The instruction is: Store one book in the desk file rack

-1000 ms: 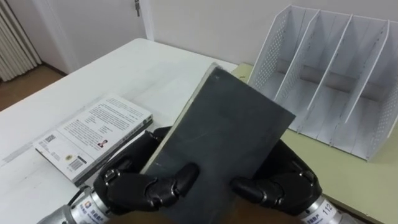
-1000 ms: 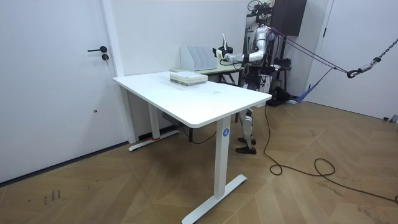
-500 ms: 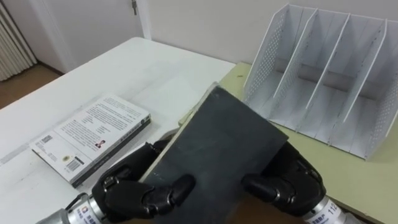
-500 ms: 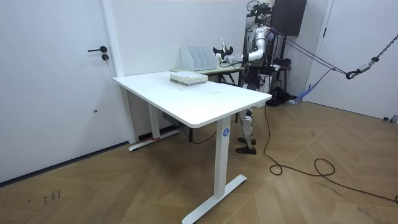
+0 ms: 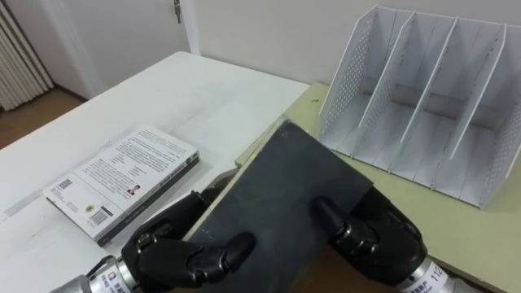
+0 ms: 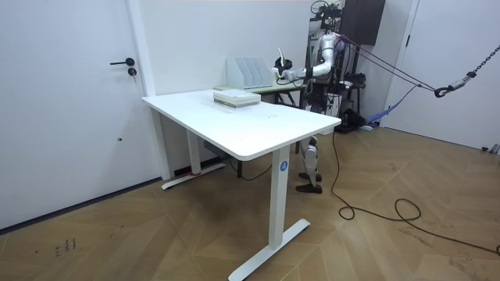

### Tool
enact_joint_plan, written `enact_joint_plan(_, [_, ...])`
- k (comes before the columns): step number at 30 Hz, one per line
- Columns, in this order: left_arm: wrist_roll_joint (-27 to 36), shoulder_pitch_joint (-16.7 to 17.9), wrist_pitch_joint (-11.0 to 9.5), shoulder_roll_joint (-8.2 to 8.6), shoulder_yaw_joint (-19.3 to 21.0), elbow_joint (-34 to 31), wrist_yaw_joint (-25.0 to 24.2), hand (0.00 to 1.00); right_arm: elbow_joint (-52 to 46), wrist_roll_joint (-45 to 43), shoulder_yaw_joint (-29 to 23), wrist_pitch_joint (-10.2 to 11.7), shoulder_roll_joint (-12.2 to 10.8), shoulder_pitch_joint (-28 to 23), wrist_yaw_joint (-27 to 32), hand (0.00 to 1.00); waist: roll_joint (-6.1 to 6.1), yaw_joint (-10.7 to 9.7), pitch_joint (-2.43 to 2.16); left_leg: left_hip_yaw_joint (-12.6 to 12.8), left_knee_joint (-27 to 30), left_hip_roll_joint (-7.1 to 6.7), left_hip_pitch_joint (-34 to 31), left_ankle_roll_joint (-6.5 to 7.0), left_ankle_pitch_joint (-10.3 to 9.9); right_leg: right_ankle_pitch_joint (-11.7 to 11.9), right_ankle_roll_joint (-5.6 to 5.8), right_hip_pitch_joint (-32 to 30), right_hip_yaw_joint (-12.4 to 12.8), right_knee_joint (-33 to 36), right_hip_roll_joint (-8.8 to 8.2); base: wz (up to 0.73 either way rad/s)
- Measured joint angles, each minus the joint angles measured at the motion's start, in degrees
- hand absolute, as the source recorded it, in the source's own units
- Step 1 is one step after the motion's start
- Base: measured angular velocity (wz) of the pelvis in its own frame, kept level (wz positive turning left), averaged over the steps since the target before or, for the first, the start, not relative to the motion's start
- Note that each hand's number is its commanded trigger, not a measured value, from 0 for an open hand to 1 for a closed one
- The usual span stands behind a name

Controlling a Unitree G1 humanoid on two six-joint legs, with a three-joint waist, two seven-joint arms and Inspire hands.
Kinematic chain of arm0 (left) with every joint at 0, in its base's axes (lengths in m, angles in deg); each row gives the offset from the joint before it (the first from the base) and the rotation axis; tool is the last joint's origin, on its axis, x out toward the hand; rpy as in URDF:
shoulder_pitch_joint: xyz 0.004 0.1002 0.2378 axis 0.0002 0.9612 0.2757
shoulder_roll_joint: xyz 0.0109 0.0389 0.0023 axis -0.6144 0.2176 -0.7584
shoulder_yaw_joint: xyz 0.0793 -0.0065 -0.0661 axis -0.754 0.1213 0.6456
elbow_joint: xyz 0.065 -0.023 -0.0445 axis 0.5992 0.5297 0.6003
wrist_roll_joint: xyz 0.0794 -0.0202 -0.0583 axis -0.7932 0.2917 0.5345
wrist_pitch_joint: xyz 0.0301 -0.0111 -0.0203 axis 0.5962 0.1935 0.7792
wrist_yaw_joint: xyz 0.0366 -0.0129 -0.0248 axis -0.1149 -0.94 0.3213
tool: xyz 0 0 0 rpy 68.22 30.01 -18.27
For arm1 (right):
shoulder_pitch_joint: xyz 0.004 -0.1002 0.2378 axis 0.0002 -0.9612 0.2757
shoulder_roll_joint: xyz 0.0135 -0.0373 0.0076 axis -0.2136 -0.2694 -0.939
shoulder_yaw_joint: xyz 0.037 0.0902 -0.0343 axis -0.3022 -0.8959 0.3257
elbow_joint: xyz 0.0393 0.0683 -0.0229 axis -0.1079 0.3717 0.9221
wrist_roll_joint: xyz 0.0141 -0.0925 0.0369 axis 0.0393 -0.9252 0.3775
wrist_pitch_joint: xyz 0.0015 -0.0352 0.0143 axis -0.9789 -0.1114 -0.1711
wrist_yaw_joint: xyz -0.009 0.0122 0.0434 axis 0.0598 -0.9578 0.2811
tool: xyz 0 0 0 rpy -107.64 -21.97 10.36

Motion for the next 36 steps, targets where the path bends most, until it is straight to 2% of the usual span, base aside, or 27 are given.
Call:
enact_joint_plan(5, [0.1,0.0,0.0,0.00,-0.4,0.0,-0.4,1.00,-0.3,0.0,0.0,0.0,0.1,0.0,-0.1,1.00,-0.27,0.1,0.04,0.0,0.0,0.01,-0.1,0.00,0.0,0.0,0.00,-0.1,0.1,-0.1,0.01,0.00])
enact_joint_plan(6, [0.1,0.0,0.0,0.00,-0.4,0.0,-0.4,0.60,-0.3,0.0,0.0,0.0,0.1,0.0,-0.1,1.00,-0.33,0.0,0.04,0.0,0.0,0.01,0.0,0.00,0.0,0.0,0.00,0.0,0.1,-0.1,0.01,0.00])
enact_joint_plan(7, [0.1,0.0,0.0,-0.01,-0.4,0.0,-0.4,0.13,-0.3,-0.1,0.0,0.0,0.1,0.0,-0.1,1.00,-0.36,0.1,0.03,0.1,0.0,0.01,0.0,0.00,0.0,0.0,0.00,0.0,0.1,-0.1,0.01,0.00])
enact_joint_plan(8, [0.0,0.0,0.0,-0.01,-0.4,0.0,-0.4,0.00,-0.3,-0.2,0.0,0.0,0.1,0.0,-0.1,1.00,-0.43,0.1,0.02,0.3,0.0,0.04,0.0,0.00,0.0,0.0,0.00,0.0,0.2,-0.1,0.01,-0.03])
enact_joint_plan(13, [-0.1,0.1,0.0,0.00,-0.5,1.0,-0.1,0.00,-0.2,-0.9,0.0,0.2,0.2,0.0,0.5,1.00,-0.54,0.1,0.04,0.8,-0.1,0.07,0.3,0.00,0.0,0.0,0.00,0.1,0.4,0.0,0.02,-0.02])
enact_joint_plan(16, [-0.6,0.7,-0.3,0.01,-0.4,1.9,1.8,0.00,-0.2,-2.6,-0.3,0.2,0.5,0.0,2.3,1.00,-0.57,0.0,0.06,0.9,-0.3,0.10,0.3,0.00,0.0,0.0,0.01,0.0,0.5,0.1,0.06,0.00])
enact_joint_plan(19, [-2.4,1.9,-0.4,0.03,-0.4,4.8,3.3,0.00,-0.2,-5.2,-2.0,0.2,0.5,0.0,4.8,1.00,-0.53,-0.1,0.04,0.8,-0.3,0.09,0.4,0.00,0.0,0.0,0.01,0.1,0.5,-0.1,0.09,0.00])
enact_joint_plan(22, [-6.0,3.2,-0.4,0.13,-0.5,5.4,5.8,0.00,-0.3,-8.7,-3.8,0.3,0.5,0.0,9.8,1.00,-0.56,-0.6,0.05,0.7,-0.3,0.05,0.4,0.00,0.0,0.0,0.01,0.1,0.5,-0.1,0.10,0.00])
enact_joint_plan(28, [-15.8,4.5,-1.6,4.62,-1.5,9.7,10.6,0.00,-4.9,-26.7,-5.5,0.9,-0.7,0.2,24.4,1.00,-0.69,-1.7,0.12,0.9,-0.9,-0.04,0.6,-0.01,0.0,-0.1,0.09,-0.1,0.7,-0.1,0.07,-0.01])
enact_joint_plan(30, [-18.9,4.9,-1.6,6.25,-2.0,11.8,12.5,0.00,-5.4,-32.6,-5.7,2.1,-2.0,0.2,30.5,1.00,-1.11,-2.2,0.33,1.3,-0.9,-0.02,0.7,-0.01,0.0,-0.1,0.09,-0.3,0.9,-0.1,0.11,-0.05])
enact_joint_plan(34, [-18.8,5.4,-2.6,7.05,-4.4,16.6,14.6,0.00,-8.4,-40.8,-5.7,2.3,-3.9,0.2,39.4,1.00,-1.43,-2.5,0.41,1.9,-0.9,-0.07,0.2,0.00,0.0,-0.2,0.15,-0.9,1.4,0.1,0.07,-0.07])
enact_joint_plan(36, [-19.8,5.6,-3.3,8.52,-4.6,21.3,16.3,0.00,-9.7,-45.1,-5.7,2.8,-4.3,0.3,44.1,1.00,-2.04,-3.0,0.33,2.4,-0.9,-0.05,0.3,0.00,0.0,-0.2,0.21,-1.5,1.8,0.1,0.08,-0.07])
